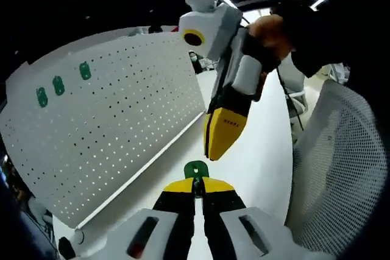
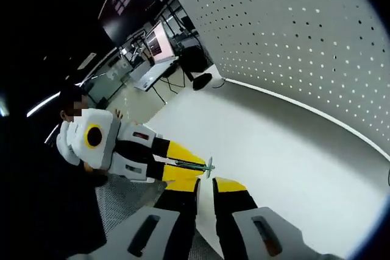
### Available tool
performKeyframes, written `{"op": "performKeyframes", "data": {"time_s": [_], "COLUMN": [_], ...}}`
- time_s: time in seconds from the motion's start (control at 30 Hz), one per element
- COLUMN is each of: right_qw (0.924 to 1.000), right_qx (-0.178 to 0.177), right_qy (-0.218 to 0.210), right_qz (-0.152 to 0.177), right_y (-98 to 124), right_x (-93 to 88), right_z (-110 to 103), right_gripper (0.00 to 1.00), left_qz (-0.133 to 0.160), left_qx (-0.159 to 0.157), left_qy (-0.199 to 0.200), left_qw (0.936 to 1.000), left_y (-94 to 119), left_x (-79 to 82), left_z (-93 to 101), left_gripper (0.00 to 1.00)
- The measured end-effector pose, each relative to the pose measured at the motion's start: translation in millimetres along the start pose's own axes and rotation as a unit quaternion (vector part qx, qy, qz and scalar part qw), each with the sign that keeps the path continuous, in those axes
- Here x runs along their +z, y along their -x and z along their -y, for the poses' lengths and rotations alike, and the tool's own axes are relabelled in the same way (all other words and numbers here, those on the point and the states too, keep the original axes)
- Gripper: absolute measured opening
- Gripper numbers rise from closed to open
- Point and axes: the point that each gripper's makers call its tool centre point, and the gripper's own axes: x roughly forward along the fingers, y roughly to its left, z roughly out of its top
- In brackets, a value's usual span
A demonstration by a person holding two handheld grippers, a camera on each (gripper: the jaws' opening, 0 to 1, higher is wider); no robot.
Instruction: Insert the hook assembly into the mounting plate slot until the hook locks in place.
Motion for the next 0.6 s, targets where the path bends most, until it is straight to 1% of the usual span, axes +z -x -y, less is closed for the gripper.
{"op": "performKeyframes", "data": {"time_s": [0.1,0.3,0.4,0.43,0.47,0.5,0.6], "right_qw": [0.9997,0.9979,0.9952,0.9944,0.9919,0.9904,0.9867], "right_qx": [-0.01,-0.029,-0.038,-0.039,-0.042,-0.044,-0.034], "right_qy": [0.02,0.033,0.044,0.053,0.07,0.075,0.069], "right_qz": [0.015,0.048,0.079,0.083,0.097,0.107,0.143], "right_y": [1.2,3.2,4.6,4.6,4.8,5.2,7.8], "right_x": [3.6,10.2,14.8,15.3,18.2,19.6,21.8], "right_z": [0.0,4.1,4.4,3.9,2.7,1.9,-5.7], "right_gripper": [0.11,0.14,0.15,0.16,0.17,0.18,0.19], "left_qz": [0.006,0.016,0.021,0.021,0.021,0.022,0.023], "left_qx": [0.006,0.028,0.036,0.038,0.041,0.044,0.053], "left_qy": [0.03,0.078,0.096,0.098,0.1,0.104,0.108], "left_qw": [0.9995,0.9965,0.9945,0.9942,0.9939,0.9933,0.9925], "left_y": [1.6,5.5,8.0,8.6,9.3,10.4,12.0], "left_x": [-0.7,-2.2,-3.6,-4.2,-4.7,-4.6,-5.4], "left_z": [-5.9,-20.4,-26.8,-28.3,-29.7,-31.5,-35.4], "left_gripper": [0.03,0.03,0.03,0.03,0.03,0.03,0.03]}}
